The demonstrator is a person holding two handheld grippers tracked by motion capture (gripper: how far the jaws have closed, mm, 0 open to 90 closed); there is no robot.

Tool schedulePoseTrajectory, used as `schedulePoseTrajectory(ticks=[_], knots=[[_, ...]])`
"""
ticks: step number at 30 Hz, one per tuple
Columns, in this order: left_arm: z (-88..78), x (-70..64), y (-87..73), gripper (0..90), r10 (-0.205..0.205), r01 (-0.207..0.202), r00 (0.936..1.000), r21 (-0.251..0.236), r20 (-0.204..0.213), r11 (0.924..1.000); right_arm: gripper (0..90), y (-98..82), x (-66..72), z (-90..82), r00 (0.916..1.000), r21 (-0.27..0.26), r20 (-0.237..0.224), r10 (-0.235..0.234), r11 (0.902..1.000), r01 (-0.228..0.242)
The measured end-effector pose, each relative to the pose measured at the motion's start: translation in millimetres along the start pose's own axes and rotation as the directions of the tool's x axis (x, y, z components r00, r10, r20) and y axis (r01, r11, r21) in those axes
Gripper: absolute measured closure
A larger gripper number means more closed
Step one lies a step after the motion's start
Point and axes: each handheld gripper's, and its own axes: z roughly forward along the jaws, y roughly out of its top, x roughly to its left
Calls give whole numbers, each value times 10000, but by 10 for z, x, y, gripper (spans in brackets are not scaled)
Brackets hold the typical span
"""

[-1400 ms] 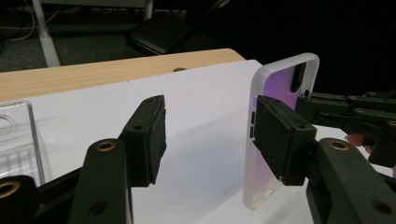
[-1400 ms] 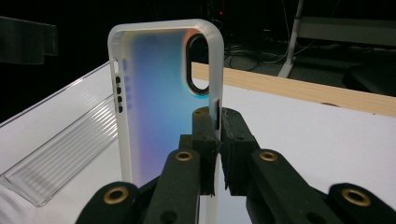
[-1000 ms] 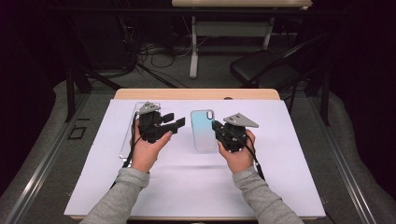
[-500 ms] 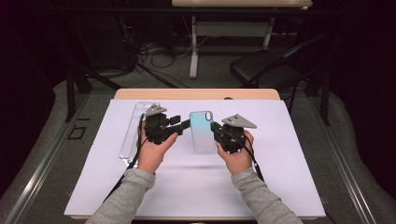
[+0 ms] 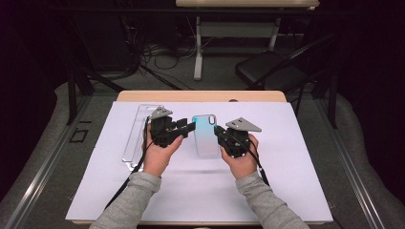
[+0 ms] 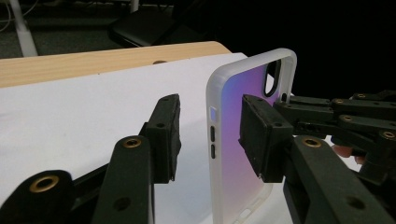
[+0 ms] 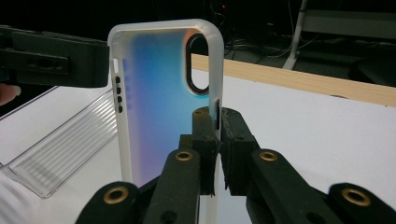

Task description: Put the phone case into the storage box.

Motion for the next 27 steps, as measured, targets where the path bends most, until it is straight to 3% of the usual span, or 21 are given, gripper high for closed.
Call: schedulePoseTrajectory(ticks=[27], knots=[[18,-9,-12,746,-161,161,9998,-21,95,9999,854,-19,49,-5,9997,19,-141,-182,9998,182]])
